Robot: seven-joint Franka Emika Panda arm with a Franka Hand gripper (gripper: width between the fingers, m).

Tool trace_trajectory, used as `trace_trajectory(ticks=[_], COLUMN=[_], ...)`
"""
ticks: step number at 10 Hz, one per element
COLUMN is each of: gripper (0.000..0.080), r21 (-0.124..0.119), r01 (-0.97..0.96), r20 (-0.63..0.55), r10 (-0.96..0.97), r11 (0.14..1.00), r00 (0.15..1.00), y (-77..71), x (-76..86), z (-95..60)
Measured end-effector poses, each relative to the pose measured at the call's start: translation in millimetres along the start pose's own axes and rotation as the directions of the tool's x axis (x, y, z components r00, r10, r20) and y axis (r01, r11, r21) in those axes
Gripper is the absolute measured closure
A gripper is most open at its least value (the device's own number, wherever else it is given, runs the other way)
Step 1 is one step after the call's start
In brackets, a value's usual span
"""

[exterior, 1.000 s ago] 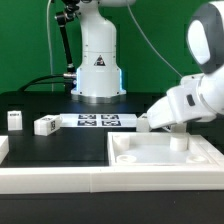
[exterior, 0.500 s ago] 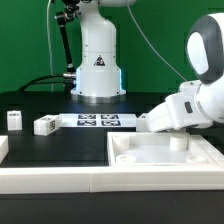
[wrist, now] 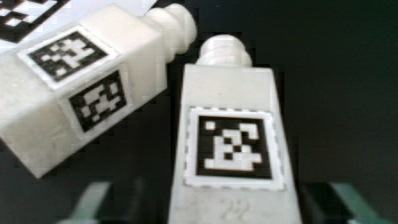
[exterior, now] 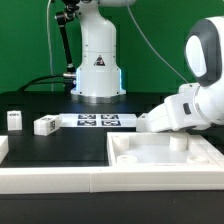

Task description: Assemble square table

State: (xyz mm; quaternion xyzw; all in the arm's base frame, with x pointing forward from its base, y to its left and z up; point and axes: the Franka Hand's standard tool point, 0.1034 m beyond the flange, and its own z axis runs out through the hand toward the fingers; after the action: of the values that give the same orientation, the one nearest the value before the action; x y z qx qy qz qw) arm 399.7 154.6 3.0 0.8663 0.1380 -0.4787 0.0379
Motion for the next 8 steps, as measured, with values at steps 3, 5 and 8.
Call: trace_trajectory(ticks=[3,5,8], gripper=[0.0511,0.0511,0.0511], r21=[-0.001,-0.001,0.002], r01=[0.003,0.005,0.015], r20=[-0.001,-0.002,0.0], r10=[-0.003,-0.005,-0.015], r11=[1.0,1.0,1.0], r00=[1.0,1.0,1.0], y=[-1.4,-1.5,1.2], x=[0.1,0.0,-11.3], z=[-0.3,-0.6,-20.9])
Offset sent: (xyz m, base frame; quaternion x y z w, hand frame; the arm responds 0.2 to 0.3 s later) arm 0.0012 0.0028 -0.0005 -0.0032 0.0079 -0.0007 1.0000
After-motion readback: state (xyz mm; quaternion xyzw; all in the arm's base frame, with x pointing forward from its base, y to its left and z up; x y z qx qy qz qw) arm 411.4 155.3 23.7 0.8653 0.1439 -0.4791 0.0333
